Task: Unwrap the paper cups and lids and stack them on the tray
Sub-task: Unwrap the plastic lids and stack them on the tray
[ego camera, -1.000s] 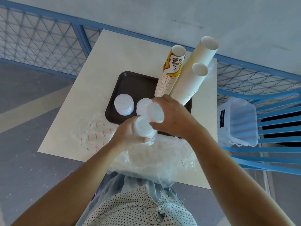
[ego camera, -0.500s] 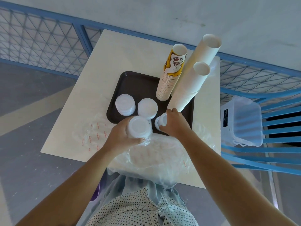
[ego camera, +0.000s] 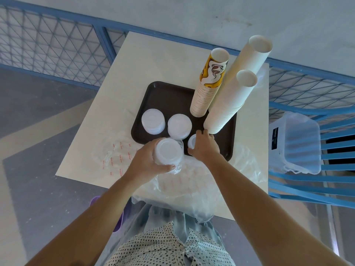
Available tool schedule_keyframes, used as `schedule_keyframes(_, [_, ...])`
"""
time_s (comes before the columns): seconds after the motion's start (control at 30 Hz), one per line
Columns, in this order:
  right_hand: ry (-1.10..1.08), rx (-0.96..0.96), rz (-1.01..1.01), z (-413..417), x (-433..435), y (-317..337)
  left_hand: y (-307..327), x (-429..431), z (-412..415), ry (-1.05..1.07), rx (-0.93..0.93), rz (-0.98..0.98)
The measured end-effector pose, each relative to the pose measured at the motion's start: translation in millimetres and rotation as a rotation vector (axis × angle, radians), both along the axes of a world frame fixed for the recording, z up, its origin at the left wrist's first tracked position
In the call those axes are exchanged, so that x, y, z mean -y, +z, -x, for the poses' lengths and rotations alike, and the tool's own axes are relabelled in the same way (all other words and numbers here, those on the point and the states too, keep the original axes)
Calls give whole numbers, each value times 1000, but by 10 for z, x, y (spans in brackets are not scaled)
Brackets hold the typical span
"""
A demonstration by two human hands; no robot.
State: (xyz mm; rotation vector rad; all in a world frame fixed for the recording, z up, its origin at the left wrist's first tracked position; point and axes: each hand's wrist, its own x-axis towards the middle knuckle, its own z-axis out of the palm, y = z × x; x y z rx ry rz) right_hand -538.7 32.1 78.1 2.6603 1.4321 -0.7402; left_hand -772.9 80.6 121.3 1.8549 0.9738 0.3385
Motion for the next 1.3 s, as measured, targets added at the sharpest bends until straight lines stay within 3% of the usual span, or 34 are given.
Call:
schedule_keyframes(0.33, [39, -33, -12, -24, 94, 412, 42, -32, -26, 21, 6, 19])
schedule_keyframes(0.4, [45, -27, -219, 13, 167, 640, 49, -40, -32, 29, 7, 25])
schedule_keyframes(0.47, [82, -71, -560, 115, 228, 868, 59, -49, -45, 29, 18, 24])
schedule_keyframes(0.53, [244, -160, -712, 248, 233, 1100, 77, -54, -68, 23, 31, 30])
schedule_keyframes(0.63, [476, -221, -500, 417, 182, 1327, 121, -56, -123, 16, 30, 42])
schedule_keyframes(0.73, [552, -119, -305, 447, 121, 1381, 163, -58, -169, 2, 12, 39])
schedule_keyframes(1.3, [523, -204, -163, 343, 49, 1419, 263, -52, -156, -14, 31, 44])
